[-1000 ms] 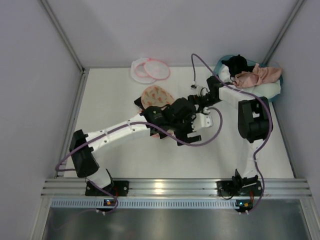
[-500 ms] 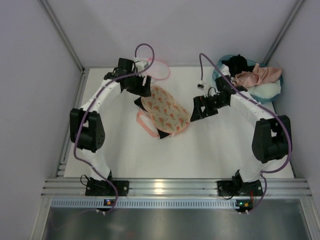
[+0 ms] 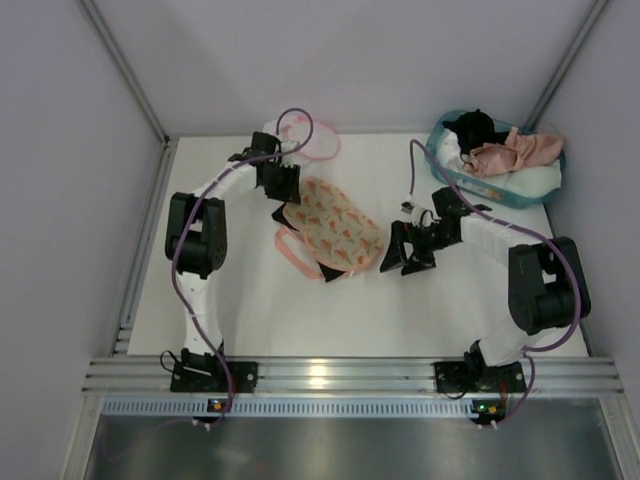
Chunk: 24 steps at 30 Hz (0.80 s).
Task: Place the bra in the laundry bag and zip it closed
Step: Zip the laundry bag at the center of the board.
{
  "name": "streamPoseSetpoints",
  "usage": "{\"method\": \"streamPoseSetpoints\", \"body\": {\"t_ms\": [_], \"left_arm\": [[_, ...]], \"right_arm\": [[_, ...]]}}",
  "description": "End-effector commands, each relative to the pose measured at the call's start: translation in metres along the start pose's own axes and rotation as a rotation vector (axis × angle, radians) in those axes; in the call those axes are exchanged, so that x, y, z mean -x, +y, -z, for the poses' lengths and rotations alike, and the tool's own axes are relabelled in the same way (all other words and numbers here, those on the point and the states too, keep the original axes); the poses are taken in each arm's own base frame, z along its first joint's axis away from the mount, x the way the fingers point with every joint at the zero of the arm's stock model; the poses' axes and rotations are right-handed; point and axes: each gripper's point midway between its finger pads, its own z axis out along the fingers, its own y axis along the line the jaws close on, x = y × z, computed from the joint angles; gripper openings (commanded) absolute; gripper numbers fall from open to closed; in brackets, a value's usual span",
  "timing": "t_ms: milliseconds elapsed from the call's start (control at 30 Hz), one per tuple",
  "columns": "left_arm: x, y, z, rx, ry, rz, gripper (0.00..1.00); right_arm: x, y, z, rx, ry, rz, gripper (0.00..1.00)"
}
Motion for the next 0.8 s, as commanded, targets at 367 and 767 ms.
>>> {"method": "streamPoseSetpoints", "body": {"t_ms": [367, 767], "left_arm": [[-0.089, -0.027, 0.04, -0.033, 0.081, 0.174, 0.39], [-0.133, -0.04, 0.055, -0.049, 0.129, 0.328, 0.29]], "right_arm": [[0.073, -0.005, -0.027, 0.115, -0.255, -0.063, 0.99], [0.046, -0.015, -0.028, 0.092, -0.224, -0.117, 0.99]]}}
